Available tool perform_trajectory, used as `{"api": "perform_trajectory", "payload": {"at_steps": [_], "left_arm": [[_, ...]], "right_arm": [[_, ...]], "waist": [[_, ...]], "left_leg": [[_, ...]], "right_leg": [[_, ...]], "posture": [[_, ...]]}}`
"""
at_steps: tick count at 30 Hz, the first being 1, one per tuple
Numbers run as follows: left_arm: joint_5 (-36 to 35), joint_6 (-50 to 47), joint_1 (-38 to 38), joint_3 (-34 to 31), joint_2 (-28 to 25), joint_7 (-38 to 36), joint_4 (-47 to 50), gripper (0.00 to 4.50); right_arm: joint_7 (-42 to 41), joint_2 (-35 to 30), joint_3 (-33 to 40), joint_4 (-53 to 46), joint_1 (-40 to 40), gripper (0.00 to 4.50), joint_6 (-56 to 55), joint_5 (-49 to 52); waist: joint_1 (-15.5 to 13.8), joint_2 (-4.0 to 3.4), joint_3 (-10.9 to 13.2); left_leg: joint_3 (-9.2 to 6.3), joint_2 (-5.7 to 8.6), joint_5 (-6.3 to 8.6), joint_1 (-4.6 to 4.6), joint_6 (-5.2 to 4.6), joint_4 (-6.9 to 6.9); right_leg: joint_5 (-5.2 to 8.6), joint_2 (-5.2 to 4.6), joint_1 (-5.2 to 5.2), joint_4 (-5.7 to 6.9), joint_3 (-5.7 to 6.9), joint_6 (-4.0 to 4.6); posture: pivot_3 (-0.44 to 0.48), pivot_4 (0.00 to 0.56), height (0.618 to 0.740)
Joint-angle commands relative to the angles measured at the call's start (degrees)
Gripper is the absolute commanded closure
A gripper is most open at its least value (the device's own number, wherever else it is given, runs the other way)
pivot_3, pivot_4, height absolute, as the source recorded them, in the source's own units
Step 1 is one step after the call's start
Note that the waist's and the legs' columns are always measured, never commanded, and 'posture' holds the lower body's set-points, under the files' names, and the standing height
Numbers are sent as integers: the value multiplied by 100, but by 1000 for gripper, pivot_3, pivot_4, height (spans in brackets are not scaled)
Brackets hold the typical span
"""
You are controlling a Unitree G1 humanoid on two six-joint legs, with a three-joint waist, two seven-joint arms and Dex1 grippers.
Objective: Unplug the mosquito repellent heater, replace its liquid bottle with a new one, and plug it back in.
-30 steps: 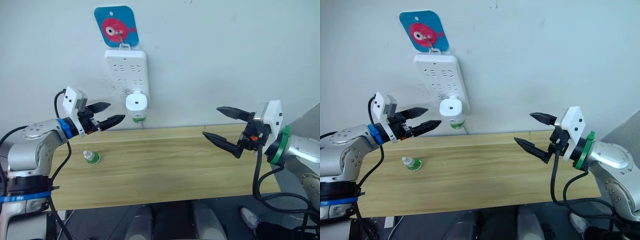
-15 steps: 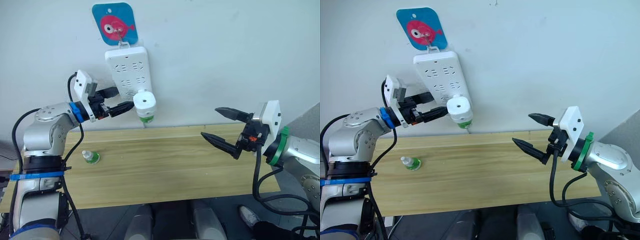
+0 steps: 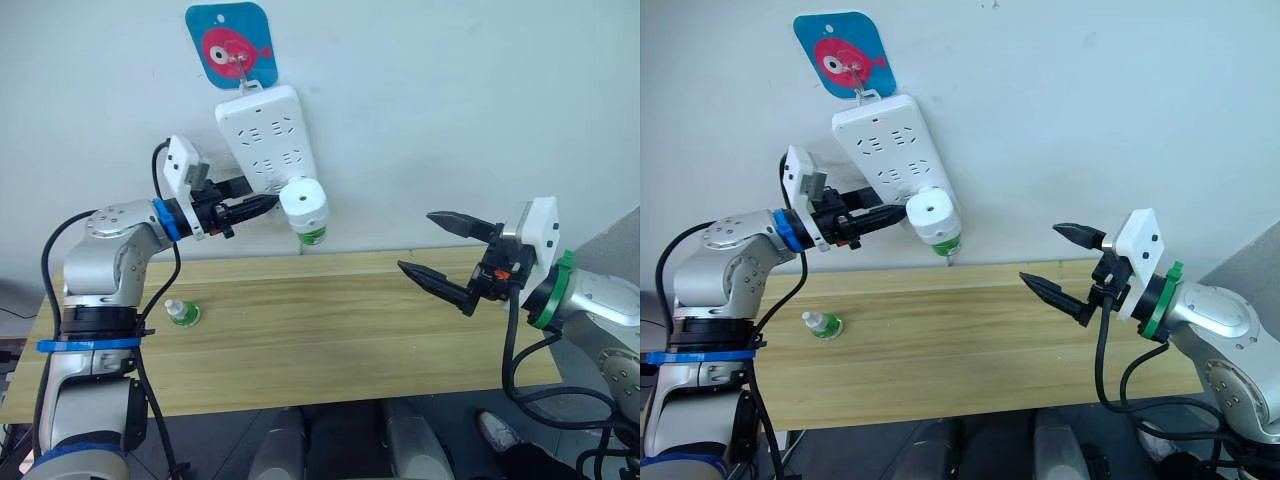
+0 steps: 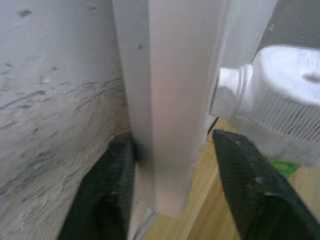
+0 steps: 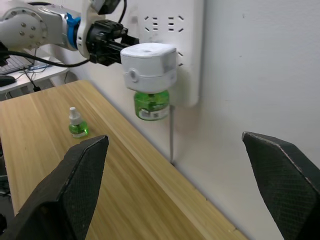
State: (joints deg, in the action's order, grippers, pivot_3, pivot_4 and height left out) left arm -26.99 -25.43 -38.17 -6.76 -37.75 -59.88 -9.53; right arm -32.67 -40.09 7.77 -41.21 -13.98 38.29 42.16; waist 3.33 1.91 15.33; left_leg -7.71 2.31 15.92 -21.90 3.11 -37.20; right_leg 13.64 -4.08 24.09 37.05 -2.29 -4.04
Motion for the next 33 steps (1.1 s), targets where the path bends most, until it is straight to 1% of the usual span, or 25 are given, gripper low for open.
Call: {"api": "perform_trajectory", "payload": {"at_steps": [1, 4, 7, 10, 13, 19, 27, 30, 32, 33], "left_arm": [[-59, -92, 108, -61, 31, 206, 432, 3134], [-236, -427, 361, -209, 38, 493, 938, 3138], [-436, -769, 581, -315, 108, 813, 1420, 3151], [-526, -1034, 783, -341, 171, 1128, 1861, 3151], [-640, -1229, 956, -380, 171, 1298, 2192, 3151], [-653, -1268, 983, -356, 139, 1402, 2256, 3151], [-633, -1224, 924, -308, 172, 1437, 2219, 3151], [-625, -1216, 914, -297, 170, 1459, 2218, 3151], [-601, -1214, 920, -272, 147, 1473, 2226, 3151], [-567, -1197, 930, -251, 125, 1471, 2230, 3151]], "right_arm": [[418, 84, -145, -407, -211, 0, 138, -76], [1134, 188, -536, -668, -453, 0, 591, -455], [1493, 432, -923, -801, -725, 0, 835, -594], [1863, 785, -1454, -725, -1123, 0, 1002, -962], [2300, 1353, -1874, -562, -1543, 0, 1245, -1222], [2684, 2130, -2334, -116, -2086, 0, 1431, -1727], [2865, 2806, -2539, 640, -2608, 0, 1405, -2308], [2863, 2970, -2533, 802, -2692, 607, 1394, -2471], [2851, 3015, -2554, 816, -2713, 1325, 1405, -2581], [2841, 3042, -2550, 815, -2712, 1561, 1415, -2616]], "waist": [[-8, 0, 2], [1, -1, 3], [10, -3, 7], [20, -4, 14], [15, -3, 18], [10, -3, 19], [9, -4, 20], [8, -5, 20], [9, -5, 20], [9, -5, 21]], "left_leg": [[-2, 0, 0, 0, 0, -3], [-1, 0, 0, 0, 0, -10], [-2, 0, 0, -3, 1, -14], [-2, -1, 0, -3, 0, -14], [-5, 0, 0, -4, 1, -16], [-2, 3, 0, -6, 1, -16], [-3, 6, 0, -7, 1, -14], [-3, 7, 0, -7, 1, -15], [-4, 6, 0, -7, 1, -13], [-3, 6, 0, -7, 1, -13]], "right_leg": [[0, -1, 0, 2, 0, -1], [-2, -1, -2, 1, -3, -3], [-2, -1, -1, 0, -3, -4], [-2, -1, -1, 0, -4, -4], [-2, -2, -1, 0, -1, -4], [-4, -9, 1, -4, -2, -5], [-7, -9, 3, -4, 0, -4], [-8, -9, 4, -4, -1, -5], [-8, -9, 5, -4, 0, -4], [-8, -9, 5, -4, 0, -4]], "posture": [[-130, 297, 740], [-140, 300, 740], [-145, 301, 740], [-146, 300, 740], [-143, 299, 740], [-138, 292, 740], [-141, 288, 740], [-137, 288, 740], [-136, 288, 740], [-135, 289, 740]]}}
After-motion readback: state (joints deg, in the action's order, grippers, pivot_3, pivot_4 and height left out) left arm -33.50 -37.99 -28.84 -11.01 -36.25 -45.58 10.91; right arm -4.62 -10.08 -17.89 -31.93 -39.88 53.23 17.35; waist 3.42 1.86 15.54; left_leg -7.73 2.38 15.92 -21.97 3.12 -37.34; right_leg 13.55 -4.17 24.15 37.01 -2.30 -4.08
